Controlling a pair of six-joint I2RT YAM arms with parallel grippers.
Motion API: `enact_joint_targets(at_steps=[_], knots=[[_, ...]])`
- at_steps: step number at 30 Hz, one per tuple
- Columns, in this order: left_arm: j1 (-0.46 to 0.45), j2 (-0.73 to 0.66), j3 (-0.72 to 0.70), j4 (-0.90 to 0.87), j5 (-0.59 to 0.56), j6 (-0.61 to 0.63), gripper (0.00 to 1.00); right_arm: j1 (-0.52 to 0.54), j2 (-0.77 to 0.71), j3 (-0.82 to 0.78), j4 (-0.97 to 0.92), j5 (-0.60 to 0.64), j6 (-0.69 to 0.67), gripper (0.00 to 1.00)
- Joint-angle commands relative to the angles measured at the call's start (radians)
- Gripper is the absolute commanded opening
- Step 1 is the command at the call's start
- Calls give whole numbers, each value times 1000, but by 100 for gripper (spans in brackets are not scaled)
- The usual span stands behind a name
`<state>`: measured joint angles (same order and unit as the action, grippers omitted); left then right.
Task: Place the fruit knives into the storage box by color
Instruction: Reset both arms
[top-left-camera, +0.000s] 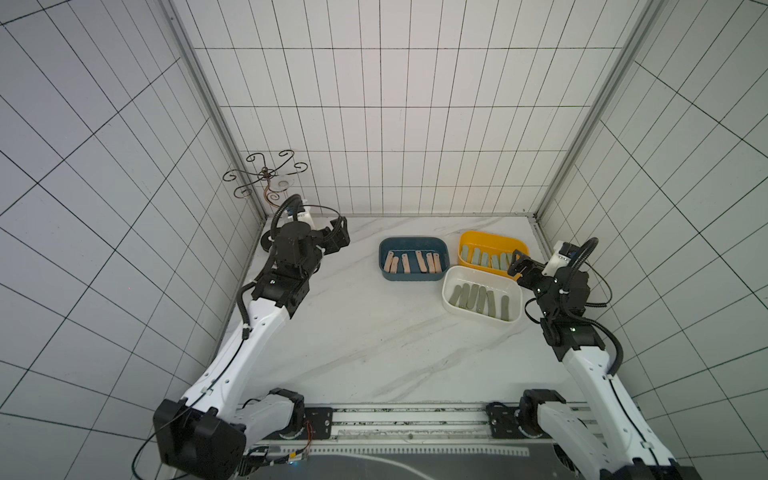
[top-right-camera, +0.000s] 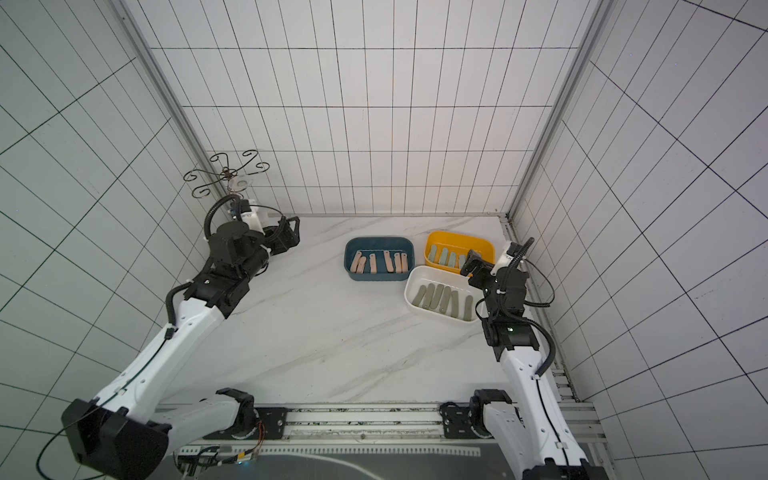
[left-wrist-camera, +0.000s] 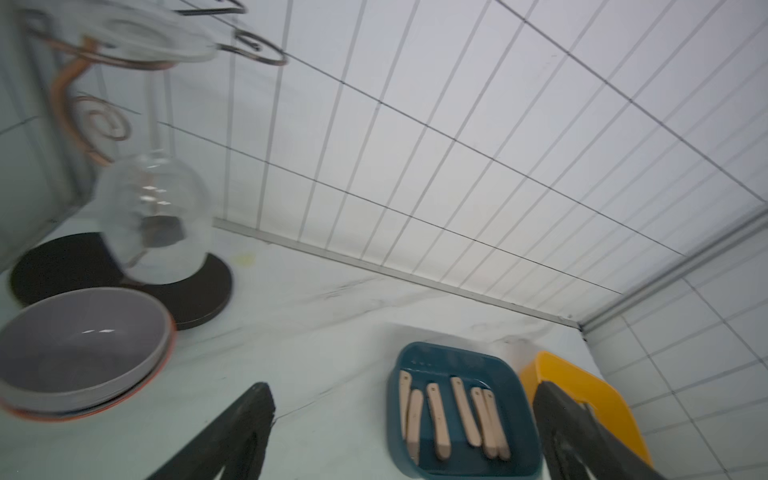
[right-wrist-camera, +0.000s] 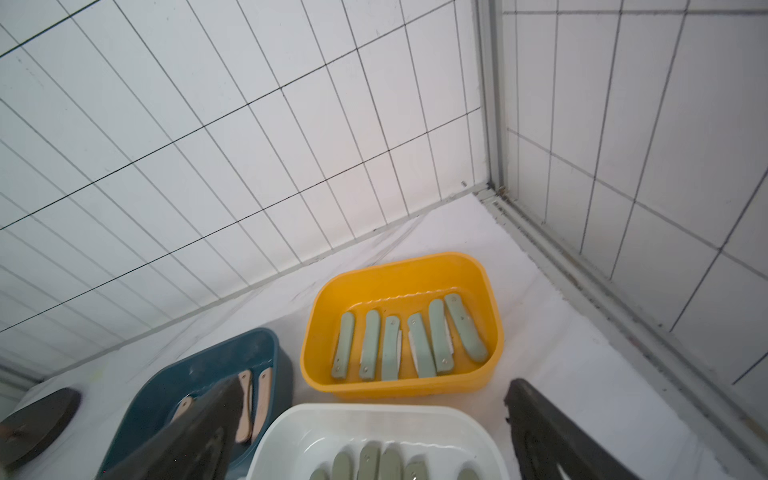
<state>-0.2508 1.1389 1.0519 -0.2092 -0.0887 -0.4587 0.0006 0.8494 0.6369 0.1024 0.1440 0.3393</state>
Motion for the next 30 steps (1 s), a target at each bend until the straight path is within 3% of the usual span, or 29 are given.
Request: enact_joint_targets(at_steps=[1,4,6,9,13,18,25,27,29,30], knots=[[51,-41,-141,118,-171,117,97,-11,39,-28,162,182,-191,100],[69,-87,-311,244,-379,197,97,-19,67,-119,289,207,-244,100],[70,-111,-449,432,-428,280,97,-22,91,-179,367,212,-240,100],[74,-73,-575,636,-420,362,97,-23,134,-271,508,209,-248,100],[78,57,-592,694,-424,380,97,-22,208,-404,737,206,-259,100],[81,195,-673,970,-428,454,97,0,374,-515,1045,149,-294,100],[124,385,-724,1231,-392,414,97,66,649,-562,1456,103,-409,100],[127,404,-700,1205,-367,425,97,73,741,-570,1591,82,-438,100],[125,406,-668,1115,-316,426,97,87,709,-554,1507,97,-447,100],[128,419,-678,1152,-295,439,97,84,681,-540,1433,82,-438,100]])
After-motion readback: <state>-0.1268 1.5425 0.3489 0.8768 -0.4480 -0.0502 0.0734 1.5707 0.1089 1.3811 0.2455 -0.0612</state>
